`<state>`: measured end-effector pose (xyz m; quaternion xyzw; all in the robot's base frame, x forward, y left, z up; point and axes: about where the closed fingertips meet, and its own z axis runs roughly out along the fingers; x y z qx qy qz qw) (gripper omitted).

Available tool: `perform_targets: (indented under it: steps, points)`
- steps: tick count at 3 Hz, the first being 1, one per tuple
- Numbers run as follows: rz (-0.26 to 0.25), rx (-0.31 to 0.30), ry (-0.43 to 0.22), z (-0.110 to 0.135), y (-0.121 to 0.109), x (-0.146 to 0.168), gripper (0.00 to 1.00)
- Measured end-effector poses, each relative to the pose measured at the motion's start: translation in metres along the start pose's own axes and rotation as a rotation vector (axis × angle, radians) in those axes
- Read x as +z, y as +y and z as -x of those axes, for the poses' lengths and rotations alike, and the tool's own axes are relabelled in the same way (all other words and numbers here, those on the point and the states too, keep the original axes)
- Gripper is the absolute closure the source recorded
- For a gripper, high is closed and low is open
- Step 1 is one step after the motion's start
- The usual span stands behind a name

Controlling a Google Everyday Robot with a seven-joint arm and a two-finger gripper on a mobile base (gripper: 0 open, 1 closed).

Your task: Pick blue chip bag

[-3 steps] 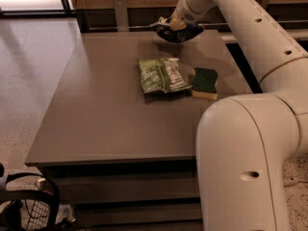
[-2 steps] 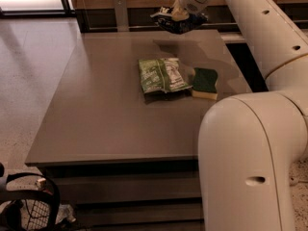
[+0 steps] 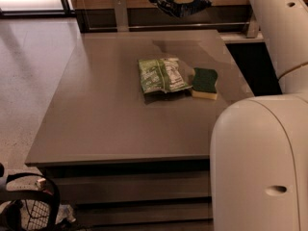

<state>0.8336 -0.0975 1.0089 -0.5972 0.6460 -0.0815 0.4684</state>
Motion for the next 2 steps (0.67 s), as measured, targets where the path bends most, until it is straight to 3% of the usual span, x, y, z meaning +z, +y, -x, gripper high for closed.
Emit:
perform_targets:
  steps: [2]
  points:
    - [-0.067, -0.051, -0.013, 0.012, -0.018, -0.024, 1.00]
